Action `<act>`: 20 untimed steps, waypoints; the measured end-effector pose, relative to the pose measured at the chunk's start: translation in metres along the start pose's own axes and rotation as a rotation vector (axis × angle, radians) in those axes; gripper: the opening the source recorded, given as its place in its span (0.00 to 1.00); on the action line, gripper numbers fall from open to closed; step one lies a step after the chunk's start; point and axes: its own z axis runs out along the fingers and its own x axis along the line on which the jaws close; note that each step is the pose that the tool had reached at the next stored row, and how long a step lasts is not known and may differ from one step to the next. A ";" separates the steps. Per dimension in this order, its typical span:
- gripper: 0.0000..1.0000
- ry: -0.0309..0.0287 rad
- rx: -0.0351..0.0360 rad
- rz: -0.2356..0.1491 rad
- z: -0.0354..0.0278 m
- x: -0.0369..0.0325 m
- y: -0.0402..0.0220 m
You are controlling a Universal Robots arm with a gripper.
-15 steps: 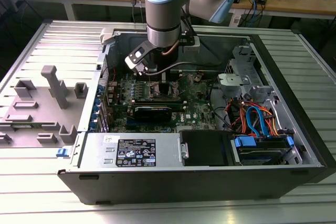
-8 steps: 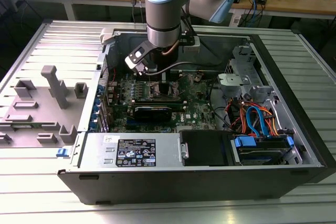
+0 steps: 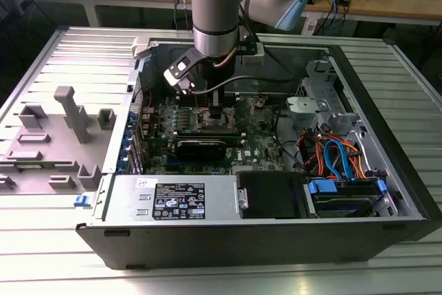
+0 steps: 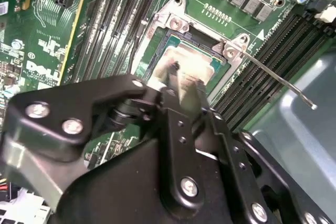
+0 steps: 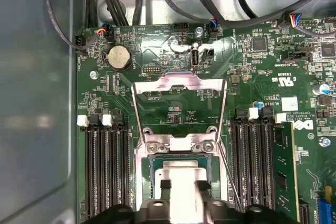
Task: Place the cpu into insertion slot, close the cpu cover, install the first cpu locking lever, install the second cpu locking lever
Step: 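Place the cpu into insertion slot, then close the cpu cover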
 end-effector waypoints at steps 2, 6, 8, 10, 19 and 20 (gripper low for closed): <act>0.16 0.0001 0.0019 0.000 -0.0021 0.0001 0.0003; 0.11 -0.0002 0.0022 0.000 -0.0022 0.0000 0.0003; 0.11 -0.0002 0.0021 0.000 -0.0022 0.0000 0.0003; 0.11 -0.0003 0.0021 0.000 -0.0022 0.0000 0.0004; 0.11 -0.0005 0.0022 0.000 -0.0022 0.0000 0.0004; 0.11 -0.0006 0.0021 0.000 -0.0022 0.0000 0.0004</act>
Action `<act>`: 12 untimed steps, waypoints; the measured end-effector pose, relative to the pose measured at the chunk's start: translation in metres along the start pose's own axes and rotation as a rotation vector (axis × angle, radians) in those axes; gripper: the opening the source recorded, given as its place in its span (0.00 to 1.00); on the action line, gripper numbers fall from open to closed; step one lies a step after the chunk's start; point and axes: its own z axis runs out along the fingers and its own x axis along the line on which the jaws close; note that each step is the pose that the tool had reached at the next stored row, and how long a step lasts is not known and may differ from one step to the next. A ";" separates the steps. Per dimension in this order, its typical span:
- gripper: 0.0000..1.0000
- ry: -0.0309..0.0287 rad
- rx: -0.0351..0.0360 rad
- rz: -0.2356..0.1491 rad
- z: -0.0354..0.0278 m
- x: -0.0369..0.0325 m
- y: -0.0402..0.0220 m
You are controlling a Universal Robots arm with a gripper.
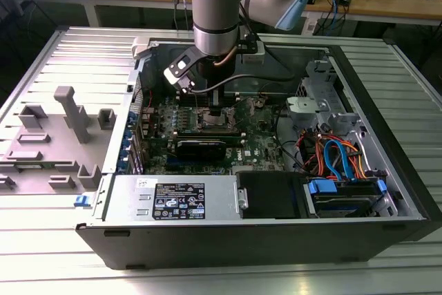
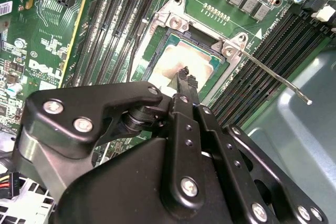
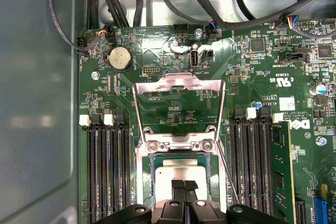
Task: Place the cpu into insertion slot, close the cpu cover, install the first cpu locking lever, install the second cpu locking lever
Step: 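Close the cpu cover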
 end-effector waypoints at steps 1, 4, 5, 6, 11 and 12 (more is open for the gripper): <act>0.11 0.0000 -0.0001 0.000 -0.0001 0.0000 0.0000; 0.11 0.0000 0.0000 0.000 -0.0034 0.0001 0.0000; 0.11 -0.0001 0.0000 0.000 -0.0044 0.0001 0.0001; 0.11 -0.0001 0.0000 0.000 -0.0056 0.0001 0.0001; 0.11 0.0000 0.0000 0.000 -0.0112 0.0002 0.0004; 0.11 0.0000 -0.0001 0.000 -0.0120 0.0002 0.0004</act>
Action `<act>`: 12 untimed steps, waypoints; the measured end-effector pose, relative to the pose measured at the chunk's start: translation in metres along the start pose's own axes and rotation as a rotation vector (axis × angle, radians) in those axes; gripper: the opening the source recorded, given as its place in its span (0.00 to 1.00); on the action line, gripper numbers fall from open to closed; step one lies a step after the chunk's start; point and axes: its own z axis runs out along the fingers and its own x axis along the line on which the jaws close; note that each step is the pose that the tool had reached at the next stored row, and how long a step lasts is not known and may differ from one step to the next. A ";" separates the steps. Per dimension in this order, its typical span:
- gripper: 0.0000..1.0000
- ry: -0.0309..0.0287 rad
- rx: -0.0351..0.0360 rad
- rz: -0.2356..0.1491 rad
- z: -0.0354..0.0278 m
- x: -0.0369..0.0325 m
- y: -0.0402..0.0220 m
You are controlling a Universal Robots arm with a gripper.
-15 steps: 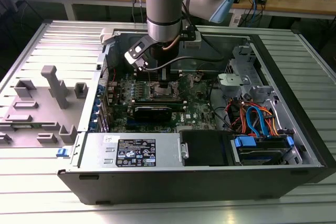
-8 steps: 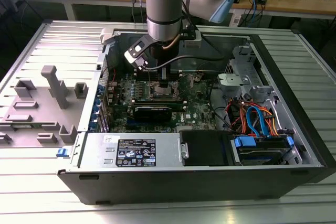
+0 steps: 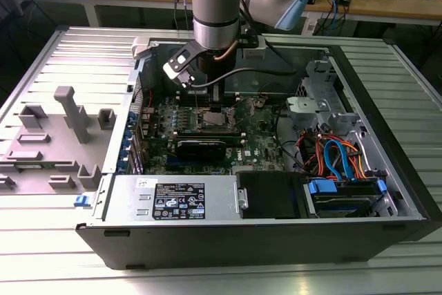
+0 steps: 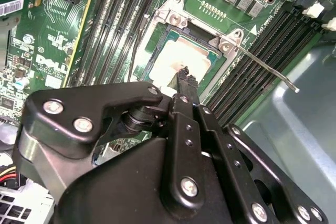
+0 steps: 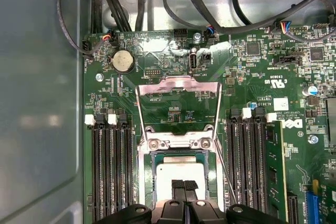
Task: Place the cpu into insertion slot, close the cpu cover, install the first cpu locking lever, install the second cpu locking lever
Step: 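Close the cpu cover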
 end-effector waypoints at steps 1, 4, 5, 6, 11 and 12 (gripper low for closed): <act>0.11 -0.0001 0.0000 0.000 -0.0009 0.0000 0.0000; 0.11 -0.0001 0.0000 0.000 -0.0024 0.0000 0.0001; 0.11 0.0000 0.0000 0.000 -0.0029 0.0001 0.0002; 0.11 0.0002 -0.0001 0.000 -0.0032 0.0001 0.0002; 0.11 0.0001 0.0001 0.000 -0.0041 0.0001 0.0002; 0.11 0.0000 0.0000 0.000 -0.0041 0.0001 0.0002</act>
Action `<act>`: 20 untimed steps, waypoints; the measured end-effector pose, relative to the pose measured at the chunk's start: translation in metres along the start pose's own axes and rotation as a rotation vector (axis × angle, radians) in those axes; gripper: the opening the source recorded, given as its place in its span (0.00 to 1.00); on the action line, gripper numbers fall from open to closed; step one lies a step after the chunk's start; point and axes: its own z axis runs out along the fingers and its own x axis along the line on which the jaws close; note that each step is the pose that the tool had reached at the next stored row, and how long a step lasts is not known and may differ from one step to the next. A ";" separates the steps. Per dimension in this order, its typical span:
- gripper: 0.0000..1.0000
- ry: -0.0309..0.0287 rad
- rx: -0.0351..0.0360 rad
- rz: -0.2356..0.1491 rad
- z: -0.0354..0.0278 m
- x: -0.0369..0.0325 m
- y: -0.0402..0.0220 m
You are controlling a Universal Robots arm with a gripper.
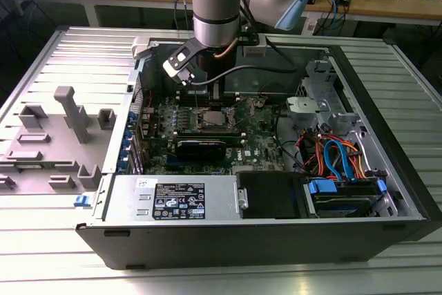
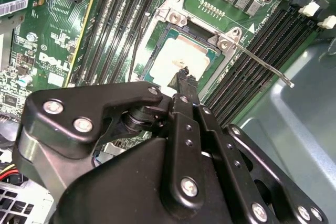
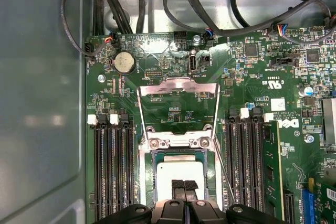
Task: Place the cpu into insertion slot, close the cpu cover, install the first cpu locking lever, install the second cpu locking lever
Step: 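Close the cpu cover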
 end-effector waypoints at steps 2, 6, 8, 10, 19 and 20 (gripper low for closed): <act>0.11 -0.0001 0.0000 0.000 -0.0001 0.0000 0.0000; 0.11 -0.0071 0.0084 0.000 -0.0001 0.0000 0.0001; 0.11 -0.0106 0.0408 0.000 -0.0001 0.0000 0.0004; 0.11 -0.0110 0.0507 0.000 -0.0002 0.0000 0.0005; 0.11 -0.0109 0.0525 0.000 -0.0021 0.0001 0.0006; 0.11 -0.0109 0.0525 0.000 -0.0033 0.0001 0.0007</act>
